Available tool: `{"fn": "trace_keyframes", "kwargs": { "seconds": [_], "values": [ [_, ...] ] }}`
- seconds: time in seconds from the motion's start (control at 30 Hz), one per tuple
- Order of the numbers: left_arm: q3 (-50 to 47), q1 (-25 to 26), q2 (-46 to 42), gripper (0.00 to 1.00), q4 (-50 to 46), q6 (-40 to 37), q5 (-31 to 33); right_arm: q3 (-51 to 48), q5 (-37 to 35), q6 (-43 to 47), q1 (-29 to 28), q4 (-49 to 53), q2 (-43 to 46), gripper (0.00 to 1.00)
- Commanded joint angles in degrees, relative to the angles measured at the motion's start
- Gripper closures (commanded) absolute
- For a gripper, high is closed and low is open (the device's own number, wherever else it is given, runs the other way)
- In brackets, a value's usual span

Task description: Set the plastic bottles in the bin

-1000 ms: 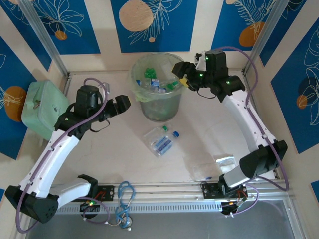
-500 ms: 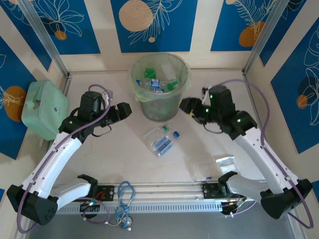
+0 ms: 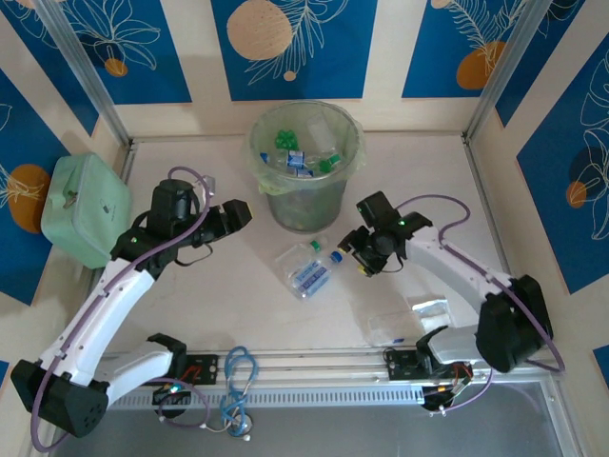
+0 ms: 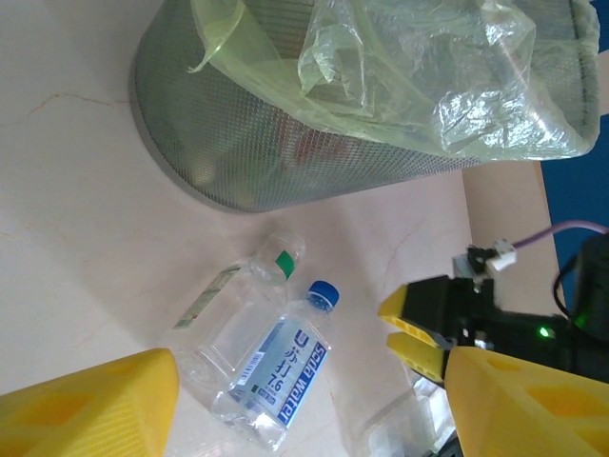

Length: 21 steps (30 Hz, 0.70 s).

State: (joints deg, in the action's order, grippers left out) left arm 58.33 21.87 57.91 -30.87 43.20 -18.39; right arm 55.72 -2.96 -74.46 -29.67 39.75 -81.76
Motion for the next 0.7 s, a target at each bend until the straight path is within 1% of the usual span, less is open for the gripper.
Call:
{"fn": "trace_keyframes", "kwargs": {
  "seconds": [0.0, 0.17, 0.37, 0.67],
  "values": [
    [-0.6, -0.2, -0.2, 0.26, 1.6, 0.0, -2.5, 3.0, 0.6, -2.3, 0.1, -1.8, -3.9, 0.38],
    [-0.7, -0.2, -0.6, 0.25, 1.4, -0.4, -3.2, 6.2, 0.9, -2.7, -0.2, -2.8, -9.4, 0.36],
    [-1.3, -0.2, -0.4, 0.25, 3.2, 0.6, -4.2, 6.7, 0.8, -3.5, -0.2, -3.1, -12.4, 0.36],
    [-2.3, -0.3, 0.3, 0.26, 5.5, 1.8, -6.3, 6.2, 1.8, -4.1, -0.3, -5.6, -15.9, 0.40]
  ]
}}
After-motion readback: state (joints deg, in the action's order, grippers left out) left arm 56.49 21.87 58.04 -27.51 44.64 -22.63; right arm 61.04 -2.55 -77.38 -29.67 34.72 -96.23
